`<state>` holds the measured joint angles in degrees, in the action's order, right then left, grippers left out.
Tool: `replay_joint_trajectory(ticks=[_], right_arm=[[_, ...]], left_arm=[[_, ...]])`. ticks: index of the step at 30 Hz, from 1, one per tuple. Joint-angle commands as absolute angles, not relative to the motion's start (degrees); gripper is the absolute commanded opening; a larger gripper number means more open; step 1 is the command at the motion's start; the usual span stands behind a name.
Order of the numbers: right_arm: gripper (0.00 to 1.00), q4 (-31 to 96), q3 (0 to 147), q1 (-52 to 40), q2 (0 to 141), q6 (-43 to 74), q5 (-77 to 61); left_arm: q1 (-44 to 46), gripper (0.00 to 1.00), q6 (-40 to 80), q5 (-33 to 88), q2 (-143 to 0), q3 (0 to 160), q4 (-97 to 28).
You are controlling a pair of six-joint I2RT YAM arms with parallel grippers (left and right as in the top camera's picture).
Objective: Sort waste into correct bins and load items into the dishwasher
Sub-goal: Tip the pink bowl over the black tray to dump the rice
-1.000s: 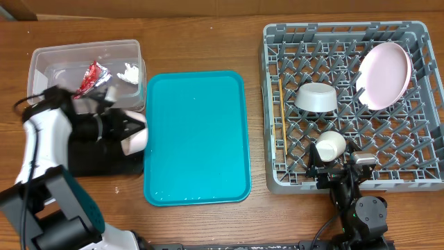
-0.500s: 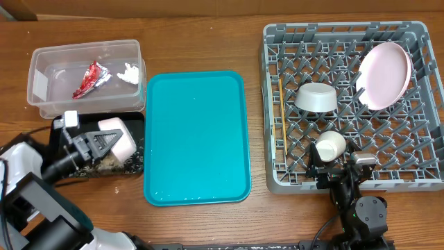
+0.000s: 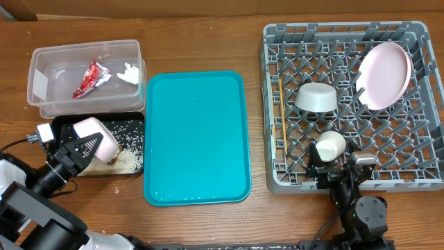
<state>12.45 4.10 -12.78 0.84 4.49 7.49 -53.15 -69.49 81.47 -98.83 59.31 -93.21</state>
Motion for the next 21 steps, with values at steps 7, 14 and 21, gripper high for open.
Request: replay_joint_trajectory(ticks=[7, 14, 21], right_arm=[[1.0, 12.1, 3.79, -12.78, 0.16, 4.67, 7.49], [1.0, 12.1, 3.79, -12.78, 0.16, 4.67, 7.49], [1.0, 12.1, 3.79, -12.78, 0.16, 4.64, 7.49]], left_arm=[[-53.32, 0.04, -72.25, 83.02, -98.89, 59.24, -93.19], [-51.77, 0.04, -59.22, 88.71, -99.13, 59.22, -86.85], [-51.37, 0.04, -55.24, 90.26, -99.11, 59.24, -84.97]])
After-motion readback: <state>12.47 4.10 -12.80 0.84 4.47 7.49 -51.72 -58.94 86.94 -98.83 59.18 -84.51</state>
